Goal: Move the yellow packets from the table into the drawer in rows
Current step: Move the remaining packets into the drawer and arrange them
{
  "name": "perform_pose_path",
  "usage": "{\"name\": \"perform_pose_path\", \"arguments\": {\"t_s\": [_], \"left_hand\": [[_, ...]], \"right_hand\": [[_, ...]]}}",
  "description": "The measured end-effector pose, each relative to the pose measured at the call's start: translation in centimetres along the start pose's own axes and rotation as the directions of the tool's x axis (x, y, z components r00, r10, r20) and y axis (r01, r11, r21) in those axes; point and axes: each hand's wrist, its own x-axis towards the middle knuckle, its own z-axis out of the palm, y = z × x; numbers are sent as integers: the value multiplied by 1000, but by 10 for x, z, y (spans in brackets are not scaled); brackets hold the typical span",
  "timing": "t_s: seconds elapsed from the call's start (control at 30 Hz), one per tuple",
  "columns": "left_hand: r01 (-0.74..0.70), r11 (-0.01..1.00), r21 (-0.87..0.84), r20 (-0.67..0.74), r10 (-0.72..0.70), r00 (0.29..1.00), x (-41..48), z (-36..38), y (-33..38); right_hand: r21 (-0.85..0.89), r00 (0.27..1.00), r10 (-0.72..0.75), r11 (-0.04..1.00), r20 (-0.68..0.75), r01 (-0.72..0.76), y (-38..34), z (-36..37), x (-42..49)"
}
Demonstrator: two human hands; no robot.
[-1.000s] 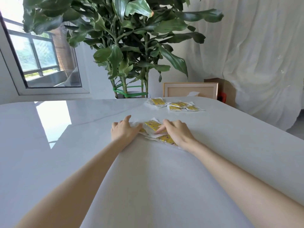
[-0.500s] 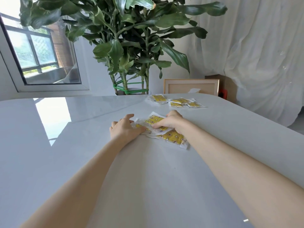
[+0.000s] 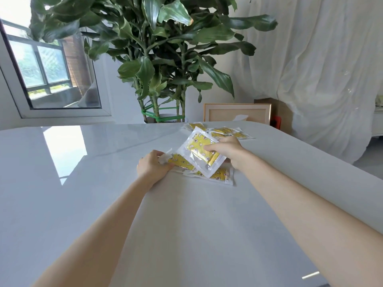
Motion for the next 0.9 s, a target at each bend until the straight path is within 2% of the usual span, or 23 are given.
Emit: {"name": "perform_pose_path", "arguments": {"t_s": [0.07, 0.23, 0.33, 0.5, 0.63, 0.83, 0.9], "left_hand": [[-12, 1000, -29, -35, 11, 999, -4, -1, -1], [-14, 973, -229, -176, -27, 984, -6, -8, -8], [-16, 907, -420, -226, -87, 970, -5, -12, -14], [13, 769, -640, -209, -189, 960, -7, -16, -13], [10, 731, -682, -219, -218, 951, -6, -16, -14], [-8, 720, -693, -339, -317, 886, -9, -20, -14], [-4, 715, -699, -377, -363, 852, -14, -22, -11]], "right_hand": [[59, 999, 20, 998, 28, -22, -2, -8, -7], [-156, 992, 51, 987, 114, -33, 10, -17, -15], [-278, 985, 36, 960, 170, 13, 16, -14, -15], [-466, 962, 12, 876, 272, 121, 18, -10, -15], [-585, 941, 8, 785, 338, 203, 17, -6, -18], [-613, 950, -100, 742, 297, 270, 21, -2, -23], [-585, 951, -111, 766, 289, 268, 21, -2, -25]]}}
